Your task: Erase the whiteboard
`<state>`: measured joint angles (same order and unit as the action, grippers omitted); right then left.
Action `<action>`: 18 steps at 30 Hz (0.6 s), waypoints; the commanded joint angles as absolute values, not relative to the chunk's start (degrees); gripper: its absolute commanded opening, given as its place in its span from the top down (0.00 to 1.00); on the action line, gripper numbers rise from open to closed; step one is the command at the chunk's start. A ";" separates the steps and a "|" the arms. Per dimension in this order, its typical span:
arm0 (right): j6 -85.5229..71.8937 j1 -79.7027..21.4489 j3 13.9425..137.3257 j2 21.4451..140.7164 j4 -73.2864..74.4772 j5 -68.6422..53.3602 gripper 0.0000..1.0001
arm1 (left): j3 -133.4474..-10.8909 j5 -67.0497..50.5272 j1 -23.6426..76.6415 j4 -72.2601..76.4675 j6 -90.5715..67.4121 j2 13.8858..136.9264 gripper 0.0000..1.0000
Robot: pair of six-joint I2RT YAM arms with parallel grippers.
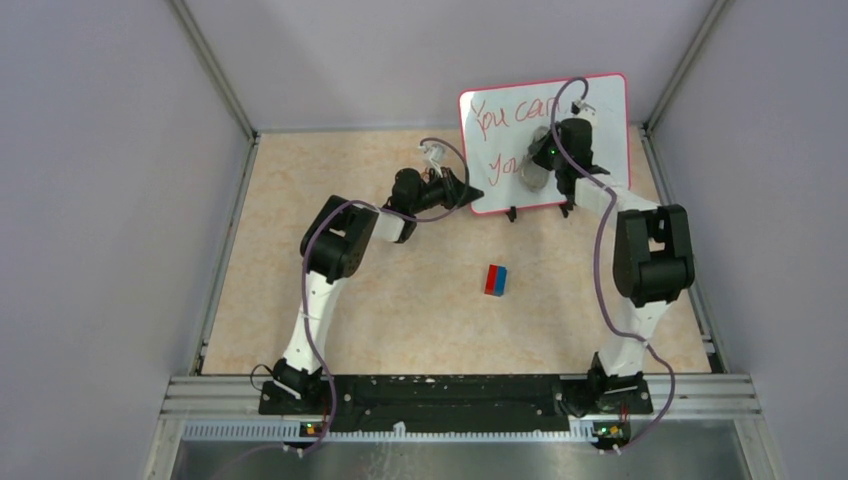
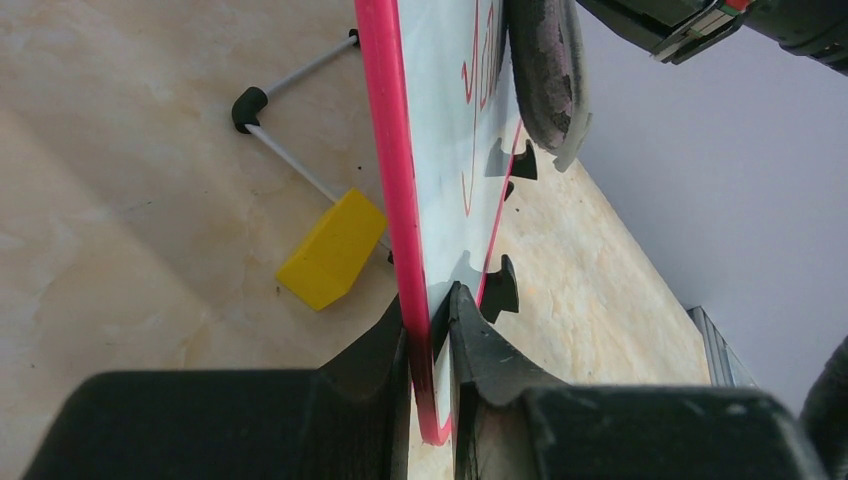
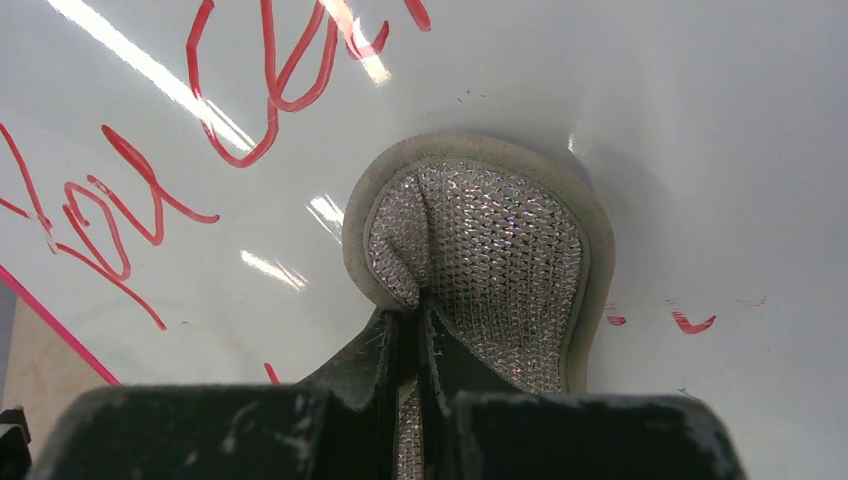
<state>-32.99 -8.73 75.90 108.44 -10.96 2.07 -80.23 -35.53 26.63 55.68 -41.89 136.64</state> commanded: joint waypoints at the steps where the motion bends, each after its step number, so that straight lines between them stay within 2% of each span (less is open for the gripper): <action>1: -33.81 -5.11 75.35 109.20 -9.47 -0.18 1.00 | -79.06 -32.17 25.00 53.88 -36.56 135.26 1.00; 9: -35.47 2.83 71.51 108.35 -6.14 3.72 1.00 | -79.01 -32.08 24.96 54.08 -36.51 135.26 1.00; 14: -34.82 2.27 72.17 108.22 -5.35 3.82 1.00 | -78.95 -32.16 24.85 54.14 -36.63 135.26 1.00; 18: -34.25 -2.45 74.20 108.40 -6.14 2.51 1.00 | -79.07 -32.16 24.92 54.20 -36.71 135.45 1.00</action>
